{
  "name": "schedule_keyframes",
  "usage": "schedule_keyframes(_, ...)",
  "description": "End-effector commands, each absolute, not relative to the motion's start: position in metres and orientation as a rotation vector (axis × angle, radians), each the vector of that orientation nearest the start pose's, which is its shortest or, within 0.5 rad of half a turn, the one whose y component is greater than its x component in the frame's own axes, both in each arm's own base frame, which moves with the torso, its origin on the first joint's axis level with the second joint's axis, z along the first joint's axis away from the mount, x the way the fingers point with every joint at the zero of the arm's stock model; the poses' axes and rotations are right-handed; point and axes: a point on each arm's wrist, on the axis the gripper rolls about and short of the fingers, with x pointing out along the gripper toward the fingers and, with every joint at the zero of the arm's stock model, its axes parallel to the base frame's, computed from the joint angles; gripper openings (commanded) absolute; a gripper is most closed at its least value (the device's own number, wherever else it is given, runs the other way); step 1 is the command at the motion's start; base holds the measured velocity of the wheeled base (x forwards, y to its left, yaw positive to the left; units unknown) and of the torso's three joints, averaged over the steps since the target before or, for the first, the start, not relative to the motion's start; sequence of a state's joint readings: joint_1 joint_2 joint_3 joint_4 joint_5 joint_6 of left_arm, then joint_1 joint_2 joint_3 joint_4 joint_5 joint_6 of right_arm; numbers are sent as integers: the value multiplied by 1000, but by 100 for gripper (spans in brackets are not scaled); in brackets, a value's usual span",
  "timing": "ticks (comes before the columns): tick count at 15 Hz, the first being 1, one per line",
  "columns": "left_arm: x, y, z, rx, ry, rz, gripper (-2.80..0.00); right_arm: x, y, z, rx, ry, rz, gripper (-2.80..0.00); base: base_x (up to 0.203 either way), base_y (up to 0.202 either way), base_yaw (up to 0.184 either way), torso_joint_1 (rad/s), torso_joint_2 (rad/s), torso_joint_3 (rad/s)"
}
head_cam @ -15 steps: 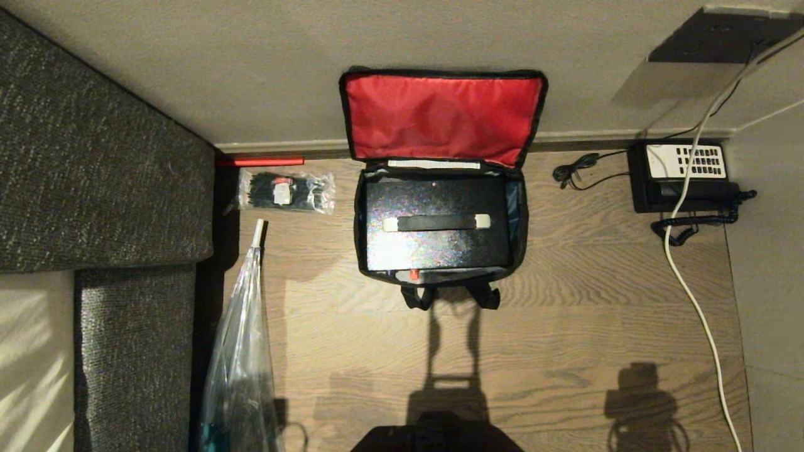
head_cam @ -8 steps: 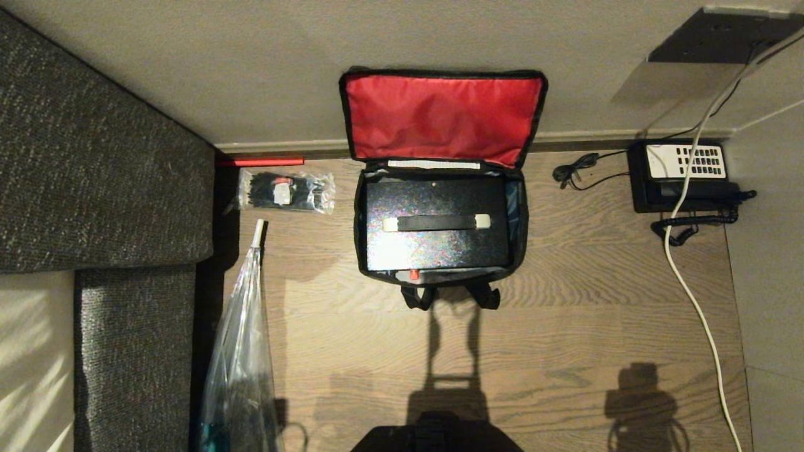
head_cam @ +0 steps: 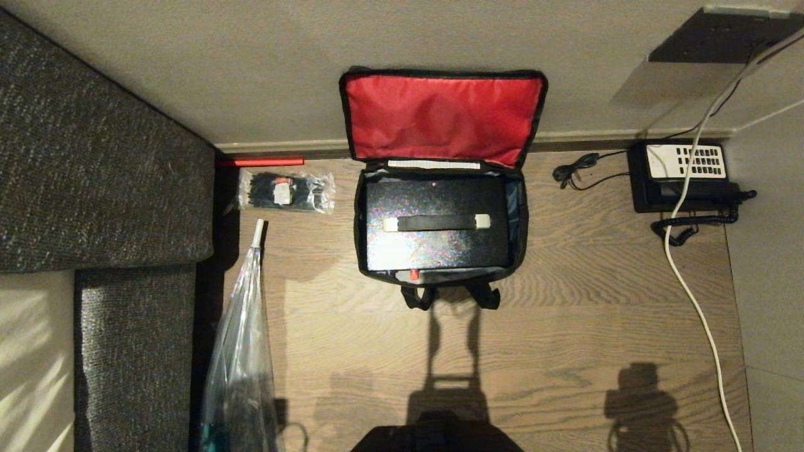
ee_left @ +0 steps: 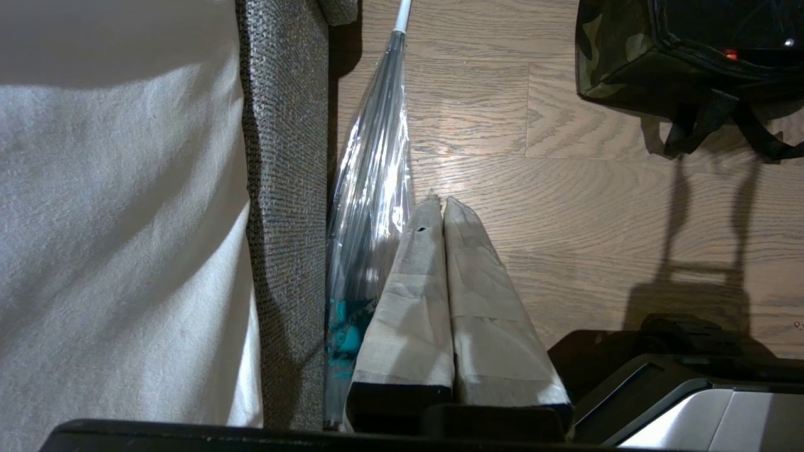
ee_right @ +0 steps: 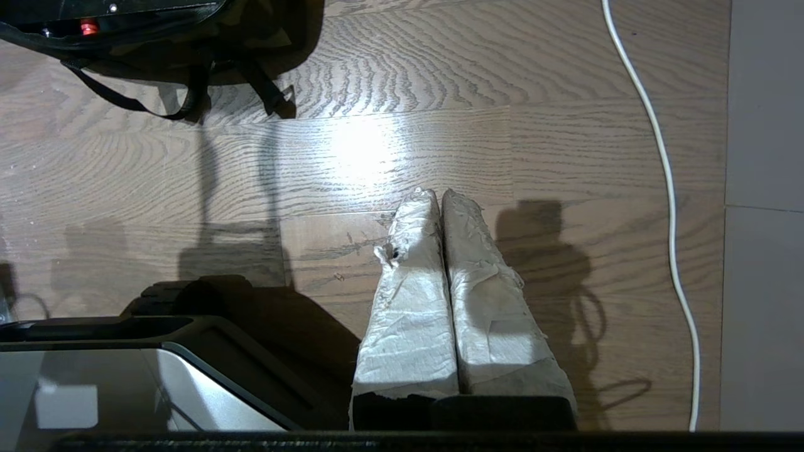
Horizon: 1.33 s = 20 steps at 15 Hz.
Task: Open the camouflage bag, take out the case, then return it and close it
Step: Grip the handle
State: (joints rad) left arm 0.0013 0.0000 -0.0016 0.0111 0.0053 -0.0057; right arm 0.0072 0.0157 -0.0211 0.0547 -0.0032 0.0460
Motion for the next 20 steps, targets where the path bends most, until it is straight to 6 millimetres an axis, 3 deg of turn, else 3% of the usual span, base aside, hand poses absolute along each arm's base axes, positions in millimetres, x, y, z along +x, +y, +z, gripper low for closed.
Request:
schedule_keyframes(1,-23,0,75,-6,9,8,-280,-23,0,76,46,55,3,-280,0,0,0,0,0,0)
schedule_keyframes(20,-23,0,75,-6,8,8,-280,-23,0,76,44,26,2,-280,0,0,0,0,0,0)
